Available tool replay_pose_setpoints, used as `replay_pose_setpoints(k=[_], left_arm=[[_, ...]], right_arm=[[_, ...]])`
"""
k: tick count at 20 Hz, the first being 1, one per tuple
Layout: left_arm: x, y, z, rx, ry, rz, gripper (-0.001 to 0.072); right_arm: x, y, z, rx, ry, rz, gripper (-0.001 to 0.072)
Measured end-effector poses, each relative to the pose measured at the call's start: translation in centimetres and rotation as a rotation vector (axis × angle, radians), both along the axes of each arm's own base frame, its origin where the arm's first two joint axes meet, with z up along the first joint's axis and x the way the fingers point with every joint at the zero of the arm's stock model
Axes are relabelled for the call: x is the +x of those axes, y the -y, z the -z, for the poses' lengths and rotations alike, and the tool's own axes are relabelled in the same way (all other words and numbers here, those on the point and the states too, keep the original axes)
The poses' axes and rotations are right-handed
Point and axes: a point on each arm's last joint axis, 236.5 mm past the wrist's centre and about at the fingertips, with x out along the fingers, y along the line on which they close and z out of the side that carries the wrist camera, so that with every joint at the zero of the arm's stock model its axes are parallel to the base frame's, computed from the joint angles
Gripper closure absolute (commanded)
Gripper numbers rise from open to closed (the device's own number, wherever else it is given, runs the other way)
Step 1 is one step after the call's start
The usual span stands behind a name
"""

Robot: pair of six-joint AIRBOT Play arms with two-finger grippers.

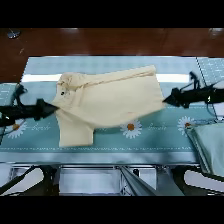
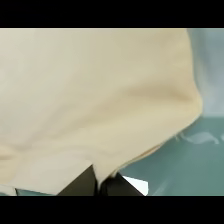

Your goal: Fold the shirts.

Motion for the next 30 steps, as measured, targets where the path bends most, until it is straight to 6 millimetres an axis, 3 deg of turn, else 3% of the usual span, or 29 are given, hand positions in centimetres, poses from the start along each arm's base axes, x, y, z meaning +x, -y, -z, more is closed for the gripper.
replay_pose_setpoints(k=[2, 3, 5, 7, 9, 11, 13, 17, 20, 22, 24, 26, 30], left_arm=[[3.8, -1.3, -7.8, 0.044, 0.221, -0.042, 0.068], [5.2, -2.0, -12.7, 0.082, 0.344, -0.069, 0.068], [6.2, -3.1, -22.2, 0.181, 0.554, -0.124, 0.068], [4.8, -3.3, -30.4, 0.308, 0.723, -0.162, 0.068], [1.8, -2.9, -37.1, 0.443, 0.865, -0.196, 0.068], [-2.0, -2.3, -41.6, 0.578, 0.966, -0.235, 0.068], [-6.3, -1.7, -44.8, 0.699, 1.04, -0.287, 0.068], [-13.5, -0.9, -47.6, 0.893, 1.13, -0.378, 0.068], [-17.6, -0.8, -48.3, 0.971, 1.165, -0.415, 0.068], [-18.9, -1.4, -47.5, 0.989, 1.133, -0.419, 0.068], [-18.5, -2.4, -45.7, 0.993, 1.063, -0.411, 0.068], [-16.6, -3.2, -43.0, 0.972, 0.965, -0.382, 0.068], [-9.3, -3.6, -35.4, 0.878, 0.743, -0.251, 0.068]], right_arm=[[4.0, 0.6, -8.2, -0.048, 0.196, -0.022, 0.0691], [5.4, 0.9, -12.7, -0.081, 0.302, -0.023, 0.0691], [6.3, 1.3, -22.2, -0.163, 0.517, -0.029, 0.0691], [4.4, 1.3, -30.5, -0.25, 0.7, -0.026, 0.0691], [0.8, 1.3, -36.9, -0.344, 0.846, -0.003, 0.0691], [-3.9, 1.3, -41.8, -0.432, 0.962, 0.033, 0.0691], [-8.5, 1.1, -45.0, -0.503, 1.047, 0.068, 0.0691], [-16.2, 0.9, -48.3, -0.596, 1.147, 0.148, 0.0691], [-19.5, 1.5, -48.3, -0.643, 1.138, 0.204, 0.0691], [-20.3, 1.9, -47.6, -0.653, 1.105, 0.22, 0.0691], [-20.1, 2.3, -46.0, -0.653, 1.045, 0.221, 0.0691], [-18.8, 2.7, -43.3, -0.635, 0.956, 0.203, 0.0691], [-13.6, 3.2, -34.7, -0.561, 0.723, 0.123, 0.0691]])
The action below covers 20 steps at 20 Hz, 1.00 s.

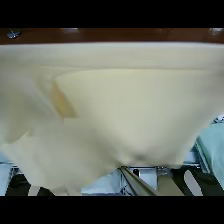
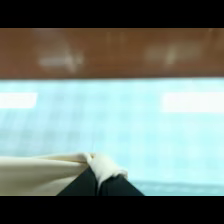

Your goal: Fold the shirts.

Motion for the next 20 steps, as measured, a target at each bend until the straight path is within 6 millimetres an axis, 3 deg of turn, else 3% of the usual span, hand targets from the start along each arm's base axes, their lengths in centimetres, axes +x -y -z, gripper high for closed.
replay_pose_setpoints(k=[3, 8, 12, 16, 20], left_arm=[[6.8, -0.1, 6.4, -0.082, -0.181, 0.056, 0.068], [17.6, 0.1, 18.1, -0.186, -0.422, 0.094, 0.0679], [24.0, 0.9, 26.3, -0.277, -0.551, 0.076, 0.0679], [27.7, 2.0, 31.8, -0.404, -0.64, 0.05, 0.0679], [27.4, 2.5, 33.9, -0.45, -0.731, 0.081, 0.0679]], right_arm=[[5.3, 0.7, 7.5, 0.058, -0.164, -0.027, 0.0691], [15.4, 2.0, 18.4, 0.183, -0.32, -0.039, 0.0691], [23.0, 1.6, 26.4, 0.23, -0.418, -0.052, 0.0691], [28.6, 0.6, 32.0, 0.28, -0.487, -0.043, 0.069], [29.1, 0.1, 34.4, 0.315, -0.58, -0.058, 0.069]])
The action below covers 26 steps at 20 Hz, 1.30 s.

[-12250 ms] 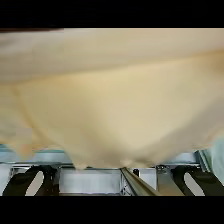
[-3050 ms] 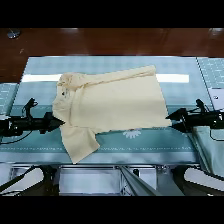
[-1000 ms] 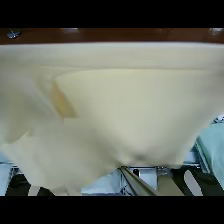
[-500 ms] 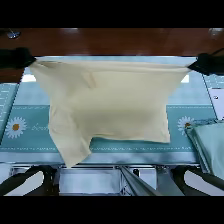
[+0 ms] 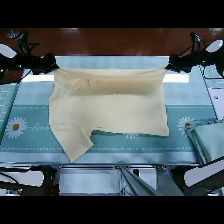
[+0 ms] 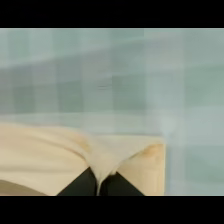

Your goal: Fold the shirts.

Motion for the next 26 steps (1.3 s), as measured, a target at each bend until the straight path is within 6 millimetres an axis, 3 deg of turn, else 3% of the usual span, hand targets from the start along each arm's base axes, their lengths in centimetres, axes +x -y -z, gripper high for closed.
replay_pose_setpoints(k=[6, 9, 10, 11, 12, 13, 16, 20, 23, 26], left_arm=[[-6.3, -2.1, 1.9, -0.013, -0.235, 0.173, 0.0679], [-8.6, -2.3, 4.1, -0.031, -0.328, 0.202, 0.0677], [-9.3, -2.1, 5.0, -0.039, -0.36, 0.211, 0.0647], [-10.1, -1.8, 6.0, -0.049, -0.394, 0.222, 0.0469], [-10.9, -1.5, 7.0, -0.056, -0.428, 0.23, 0.0126], [-11.4, -1.2, 7.7, -0.063, -0.451, 0.237, 0.0007], [-12.6, -1.1, 8.2, -0.079, -0.491, 0.242, 0.0006], [-13.9, -3.9, 6.5, -0.035, -0.472, 0.177, 0.0006], [-18.1, -7.4, 6.5, 0.016, -0.493, 0.074, 0.0007], [-24.2, -9.7, 8.3, -0.007, -0.536, -0.071, 0.0007]], right_arm=[[-5.2, -0.5, 0.6, 0.023, -0.18, -0.142, 0.069], [-7.8, -0.8, 2.7, 0.029, -0.28, -0.178, 0.069], [-8.6, -1.0, 3.7, 0.033, -0.312, -0.184, 0.0665], [-9.3, -1.2, 4.6, 0.037, -0.337, -0.185, 0.0427], [-9.7, -1.3, 5.5, 0.039, -0.349, -0.178, 0.0082], [-9.8, -1.4, 6.0, 0.042, -0.359, -0.163, 0.009], [-10.0, -0.9, 5.6, 0.06, -0.36, -0.126, 0.009], [-11.7, 3.1, 2.8, 0.023, -0.351, -0.062, 0.0091], [-15.1, 6.5, 1.8, -0.003, -0.346, 0.036, 0.0092], [-19.2, 6.6, 2.5, 0.045, -0.332, 0.124, 0.0092]])
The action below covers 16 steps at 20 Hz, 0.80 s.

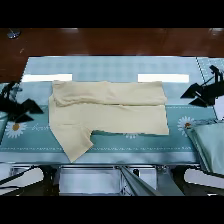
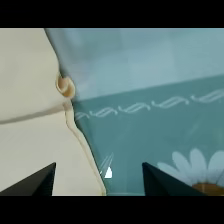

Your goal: Fold the shirts.

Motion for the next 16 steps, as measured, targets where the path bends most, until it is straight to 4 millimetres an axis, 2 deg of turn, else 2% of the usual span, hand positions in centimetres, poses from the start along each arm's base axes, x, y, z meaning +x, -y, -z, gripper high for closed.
replay_pose_setpoints(k=[2, 5, 8, 14, 15, 16], left_arm=[[-3.3, 0.7, 1.2, -0.062, 0.007, -0.111, 0.0007], [-5.7, 2.7, 2.5, -0.144, 0.03, -0.222, 0.0007], [-7.1, 5.2, 3.6, -0.194, 0.019, -0.224, 0.0007], [-7.2, 10.9, 4.2, -0.3, 0.056, -0.139, 0.001], [-7.2, 11.6, 4.2, -0.31, 0.063, -0.115, 0.0192], [-7.3, 12.0, 4.4, -0.309, 0.066, -0.095, 0.0631]], right_arm=[[-2.6, -1.9, 0.9, 0.059, 0.019, 0.034, 0.0092], [-5.5, -4.8, 2.2, 0.134, 0.048, 0.065, 0.0092], [-7.2, -6.3, 3.1, 0.171, 0.056, 0.071, 0.0092], [-7.6, -7.4, 3.2, 0.212, 0.081, 0.085, 0.0092], [-7.6, -7.4, 3.2, 0.214, 0.085, 0.089, 0.0092], [-7.5, -7.2, 3.2, 0.213, 0.088, 0.097, 0.0092]])
